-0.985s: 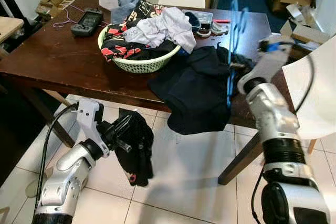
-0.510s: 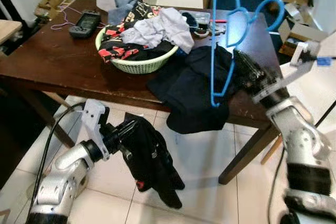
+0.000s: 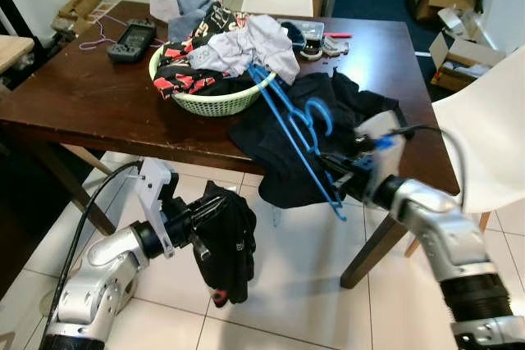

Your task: Hang hanger

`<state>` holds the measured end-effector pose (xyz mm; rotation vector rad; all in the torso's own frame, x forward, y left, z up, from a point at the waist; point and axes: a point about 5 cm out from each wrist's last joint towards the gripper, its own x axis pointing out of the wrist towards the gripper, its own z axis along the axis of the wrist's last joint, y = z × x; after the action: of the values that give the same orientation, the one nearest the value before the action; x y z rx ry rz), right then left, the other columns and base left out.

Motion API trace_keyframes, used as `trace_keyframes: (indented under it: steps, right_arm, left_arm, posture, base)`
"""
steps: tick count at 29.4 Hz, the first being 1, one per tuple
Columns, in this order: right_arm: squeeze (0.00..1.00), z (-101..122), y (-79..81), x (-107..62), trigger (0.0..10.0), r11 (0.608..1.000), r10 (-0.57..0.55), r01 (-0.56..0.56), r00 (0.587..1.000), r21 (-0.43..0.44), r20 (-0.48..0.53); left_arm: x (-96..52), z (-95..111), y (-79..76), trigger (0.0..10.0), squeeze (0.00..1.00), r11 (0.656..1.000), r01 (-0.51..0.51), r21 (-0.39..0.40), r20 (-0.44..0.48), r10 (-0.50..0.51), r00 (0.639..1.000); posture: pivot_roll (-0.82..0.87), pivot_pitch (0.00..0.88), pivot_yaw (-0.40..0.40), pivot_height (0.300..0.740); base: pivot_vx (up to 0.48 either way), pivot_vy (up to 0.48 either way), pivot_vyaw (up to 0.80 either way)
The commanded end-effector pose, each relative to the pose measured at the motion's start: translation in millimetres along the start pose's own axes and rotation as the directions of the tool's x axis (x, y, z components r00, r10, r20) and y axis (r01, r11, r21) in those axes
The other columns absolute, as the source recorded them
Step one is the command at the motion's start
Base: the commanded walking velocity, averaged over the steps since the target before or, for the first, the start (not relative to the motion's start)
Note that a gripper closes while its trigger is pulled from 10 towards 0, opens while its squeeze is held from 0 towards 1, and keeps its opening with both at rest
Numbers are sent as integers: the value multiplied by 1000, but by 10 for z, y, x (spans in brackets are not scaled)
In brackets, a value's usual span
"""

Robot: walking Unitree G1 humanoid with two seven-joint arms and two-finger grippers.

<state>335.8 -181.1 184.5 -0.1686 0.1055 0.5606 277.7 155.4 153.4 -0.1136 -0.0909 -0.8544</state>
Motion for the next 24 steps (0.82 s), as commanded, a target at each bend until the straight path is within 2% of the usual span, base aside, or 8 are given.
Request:
trace_keyframes:
  steps: [1,5,16,17,18,22,23,24]
  right_arm:
    - [0,8,22,41,0,999,-23,22,1000,-35,-15]
    - [0,105,-88,187,0,980,-182,176,981,-94,-64]
    - [0,103,-127,284,0,955,-270,247,953,-164,-135]
    - [0,80,-128,297,4157,950,-283,257,948,-175,-147]
    - [0,67,-120,308,10000,949,-285,256,946,-185,-153]
    - [0,67,-103,325,10000,947,-285,255,947,-194,-148]
    - [906,75,-98,327,10000,948,-284,257,949,-189,-138]
    - [906,75,-98,327,10000,948,-284,257,949,-189,-138]
  left_arm:
    - [-10,-46,-14,10000,0,1000,4,-21,-1,-4,1000]
    - [-6,-72,-27,10000,0,999,4,-45,4,-4,1000]
    - [-6,-82,-51,10000,0,998,0,-57,14,1,1000]
    - [-6,-81,-54,10000,0,998,0,-58,15,1,1000]
    - [-7,-81,-56,10000,0,998,-1,-60,17,2,1000]
    - [-7,-78,-57,10000,0,998,-1,-62,19,2,1000]
    - [-8,-76,-57,10000,0,998,-1,-63,20,3,1000]
    - [-8,-76,-57,10000,0,998,-1,-63,20,3,1000]
  posture:
    - [51,142,39,740]
    - [50,138,30,740]
    - [51,135,17,740]
    - [52,137,16,740]
    - [51,139,16,740]
    - [50,142,15,740]
    - [49,144,15,740]
    - [49,144,15,740]
  base:
    - [0,0,0]
    - [0,0,0]
    - [0,0,0]
    - [0,0,0]
    - [0,0,0]
    - [0,0,0]
    - [0,0,0]
    - [0,0,0]
